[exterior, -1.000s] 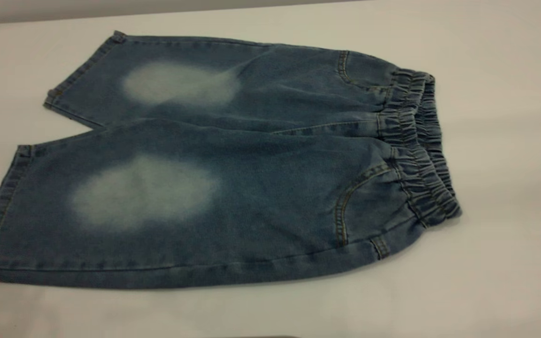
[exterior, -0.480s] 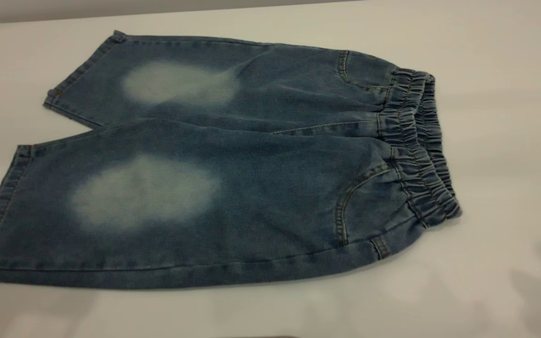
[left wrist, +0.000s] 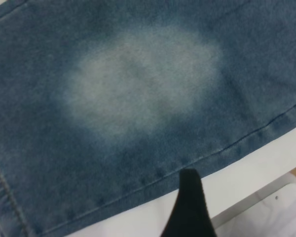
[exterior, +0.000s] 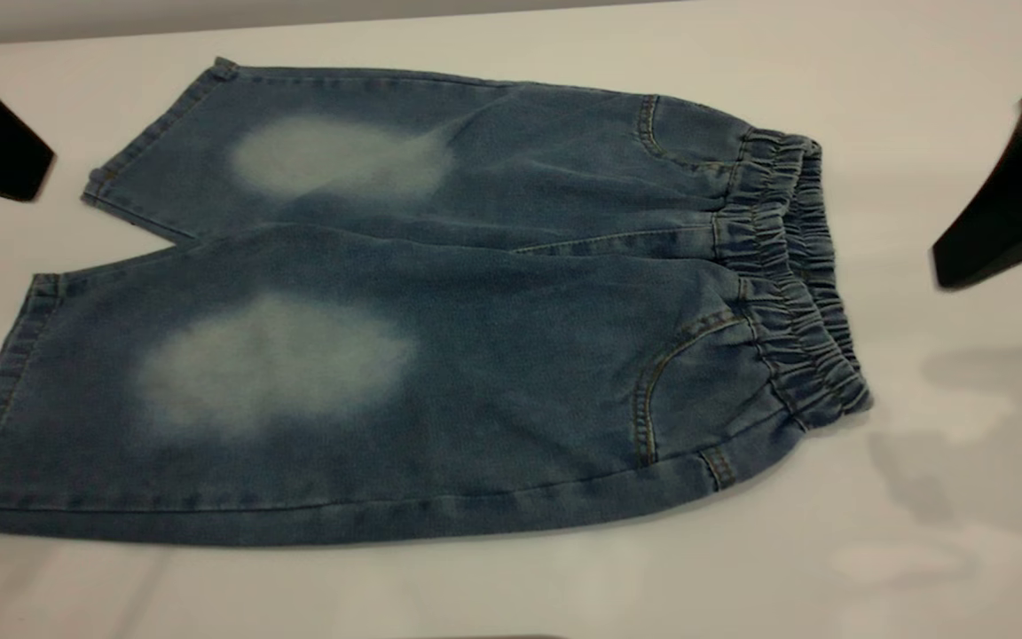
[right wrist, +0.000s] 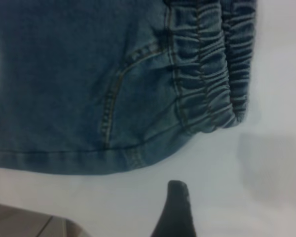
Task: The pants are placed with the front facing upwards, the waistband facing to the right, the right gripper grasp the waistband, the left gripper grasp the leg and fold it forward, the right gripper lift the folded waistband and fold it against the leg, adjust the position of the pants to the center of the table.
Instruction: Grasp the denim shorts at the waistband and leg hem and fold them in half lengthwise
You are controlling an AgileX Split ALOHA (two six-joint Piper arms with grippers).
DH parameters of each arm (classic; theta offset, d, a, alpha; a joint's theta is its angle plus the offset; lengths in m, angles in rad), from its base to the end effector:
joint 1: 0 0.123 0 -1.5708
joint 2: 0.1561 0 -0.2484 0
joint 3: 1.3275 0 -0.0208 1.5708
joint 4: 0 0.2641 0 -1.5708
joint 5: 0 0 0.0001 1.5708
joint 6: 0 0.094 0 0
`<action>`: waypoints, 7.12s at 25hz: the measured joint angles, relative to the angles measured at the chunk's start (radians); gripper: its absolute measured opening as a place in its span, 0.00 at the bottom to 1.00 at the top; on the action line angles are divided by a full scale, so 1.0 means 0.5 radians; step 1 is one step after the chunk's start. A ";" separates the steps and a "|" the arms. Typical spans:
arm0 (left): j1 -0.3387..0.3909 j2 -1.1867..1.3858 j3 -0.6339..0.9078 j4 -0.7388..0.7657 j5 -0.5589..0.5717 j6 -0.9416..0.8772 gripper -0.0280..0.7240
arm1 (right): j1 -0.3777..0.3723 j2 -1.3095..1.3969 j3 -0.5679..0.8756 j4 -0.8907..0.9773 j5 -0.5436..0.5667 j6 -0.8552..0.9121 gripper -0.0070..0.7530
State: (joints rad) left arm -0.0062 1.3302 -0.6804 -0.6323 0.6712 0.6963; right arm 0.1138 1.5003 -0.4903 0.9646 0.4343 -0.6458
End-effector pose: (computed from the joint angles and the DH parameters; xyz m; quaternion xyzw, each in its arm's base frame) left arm 0.2503 -0.0362 0.1681 0.1275 0.9512 -0.1639 0.2283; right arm 0.2255 0.0586 0.0909 0.0426 0.9655 0.2057 0.1540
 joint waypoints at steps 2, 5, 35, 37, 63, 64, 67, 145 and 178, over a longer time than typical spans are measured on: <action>-0.067 0.039 0.000 0.000 -0.021 0.000 0.72 | 0.000 0.158 -0.007 0.209 -0.041 -0.214 0.71; -0.175 0.093 0.000 0.000 -0.039 0.000 0.72 | 0.000 0.369 -0.011 0.547 -0.052 -0.613 0.71; -0.386 0.156 -0.002 -0.002 -0.211 0.004 0.72 | -0.223 1.169 -0.211 1.469 0.442 -1.759 0.69; -0.386 0.156 -0.002 -0.002 -0.212 0.004 0.72 | -0.223 1.169 -0.238 1.465 0.445 -1.763 0.68; -0.386 0.156 -0.002 -0.002 -0.231 0.002 0.72 | -0.223 1.169 -0.287 1.360 0.505 -1.613 0.66; -0.388 0.156 -0.002 -0.002 -0.231 0.002 0.72 | -0.223 1.169 -0.287 1.309 0.504 -1.566 0.66; -0.388 0.156 -0.002 -0.002 -0.229 0.002 0.72 | -0.223 1.169 -0.287 1.177 0.498 -1.462 0.66; -0.388 0.585 0.286 1.706 -0.433 -0.158 0.72 | -0.182 1.386 -0.294 1.722 1.224 -2.430 0.06; -0.223 1.197 0.278 2.280 -0.946 -0.163 0.64 | -0.182 1.386 -0.294 1.718 1.230 -2.422 0.06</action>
State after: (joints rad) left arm -0.1176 1.9285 -0.5414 0.5079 0.1980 0.6149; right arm 0.0226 2.1933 -0.6373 1.8236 1.0491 -1.8568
